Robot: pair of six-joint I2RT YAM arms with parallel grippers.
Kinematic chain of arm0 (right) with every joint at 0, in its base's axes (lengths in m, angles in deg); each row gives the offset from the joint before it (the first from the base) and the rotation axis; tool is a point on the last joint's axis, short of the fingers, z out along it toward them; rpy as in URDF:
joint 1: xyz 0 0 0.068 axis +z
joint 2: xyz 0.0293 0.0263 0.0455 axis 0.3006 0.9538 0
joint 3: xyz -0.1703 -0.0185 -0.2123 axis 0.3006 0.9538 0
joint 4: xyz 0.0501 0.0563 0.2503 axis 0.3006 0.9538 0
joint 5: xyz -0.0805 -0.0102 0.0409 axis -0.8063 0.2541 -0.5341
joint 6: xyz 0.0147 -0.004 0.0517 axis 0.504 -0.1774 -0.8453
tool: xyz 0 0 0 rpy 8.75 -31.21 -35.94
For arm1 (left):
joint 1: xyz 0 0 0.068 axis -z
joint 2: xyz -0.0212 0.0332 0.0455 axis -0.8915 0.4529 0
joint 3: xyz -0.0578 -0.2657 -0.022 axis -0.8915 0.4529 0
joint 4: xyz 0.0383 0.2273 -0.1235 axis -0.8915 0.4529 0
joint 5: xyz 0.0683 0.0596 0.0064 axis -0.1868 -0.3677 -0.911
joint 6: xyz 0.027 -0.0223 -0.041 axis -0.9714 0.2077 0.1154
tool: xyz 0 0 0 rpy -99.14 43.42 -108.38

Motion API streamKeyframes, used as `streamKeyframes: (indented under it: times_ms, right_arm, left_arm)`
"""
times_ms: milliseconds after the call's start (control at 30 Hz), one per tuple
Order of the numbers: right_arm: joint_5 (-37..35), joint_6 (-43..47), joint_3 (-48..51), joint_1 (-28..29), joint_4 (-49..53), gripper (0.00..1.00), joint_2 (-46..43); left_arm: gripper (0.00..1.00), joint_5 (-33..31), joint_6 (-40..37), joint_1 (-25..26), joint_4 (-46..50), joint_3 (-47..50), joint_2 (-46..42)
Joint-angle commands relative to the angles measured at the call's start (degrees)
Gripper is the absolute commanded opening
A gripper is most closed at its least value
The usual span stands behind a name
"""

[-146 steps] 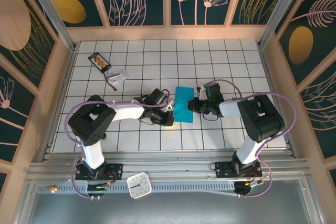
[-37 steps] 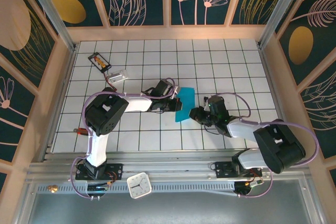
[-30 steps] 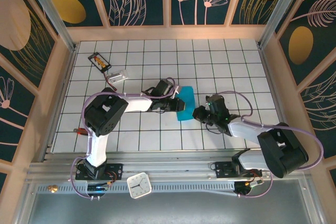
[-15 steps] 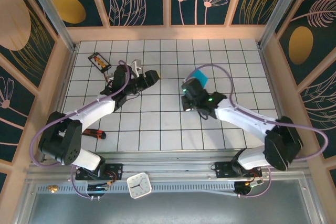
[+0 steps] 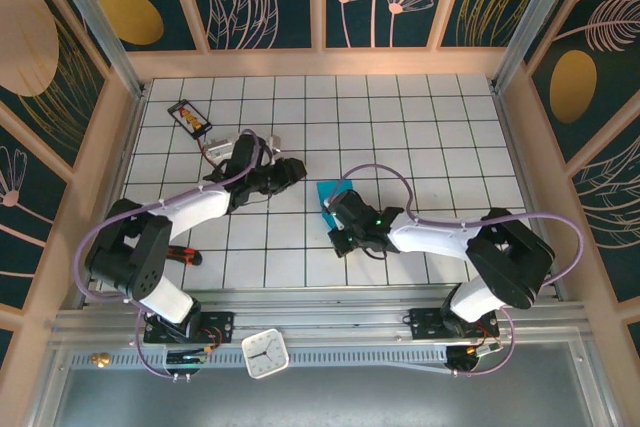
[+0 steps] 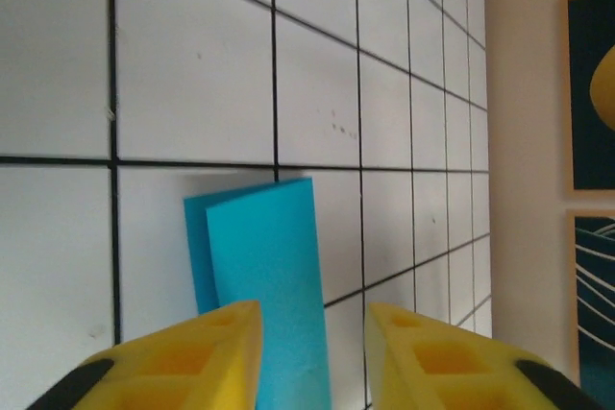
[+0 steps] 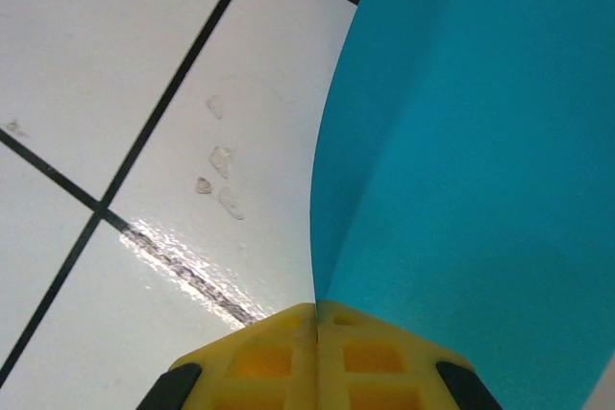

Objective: Fold a paper plane with a square sheet of paper (pick it up from the middle)
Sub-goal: Turn over the paper at the center of the table, then third fold the triangle at the center of the table.

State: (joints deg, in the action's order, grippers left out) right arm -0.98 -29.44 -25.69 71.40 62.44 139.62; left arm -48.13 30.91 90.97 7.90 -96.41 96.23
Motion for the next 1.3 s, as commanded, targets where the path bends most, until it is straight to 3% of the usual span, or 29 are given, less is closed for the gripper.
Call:
streamKeyframes:
  times_ms: [0, 200, 667, 900, 1267]
  right_arm:
    - [3.0, 0.8, 1.4, -1.0, -5.3, 0.0, -1.4]
    - [2.7, -0.2, 2.0, -1.1, -6.5, 0.0, -0.7]
    - [5.0, 0.1, 2.4, -2.8, -9.0, 0.11, 0.4]
    - [10.9, 0.2, 4.8, -4.9, -12.2, 0.2, -1.2]
    - [11.5, 1.7, 4.5, -6.3, -11.3, 0.25, -2.4]
  left_arm:
    - [0.26, 4.3, 1.4, 1.3, -1.5, -1.9, 3.8]
    - [0.18, 8.8, -0.7, 4.7, 0.7, -11.7, 14.5]
    - [0.15, 2.3, -16.6, 6.0, 20.6, -26.9, 29.1]
    - [0.12, 1.2, -20.1, 6.0, 24.3, -29.4, 31.9]
    - [0.09, 0.7, -21.7, 6.1, 25.3, -29.5, 32.7]
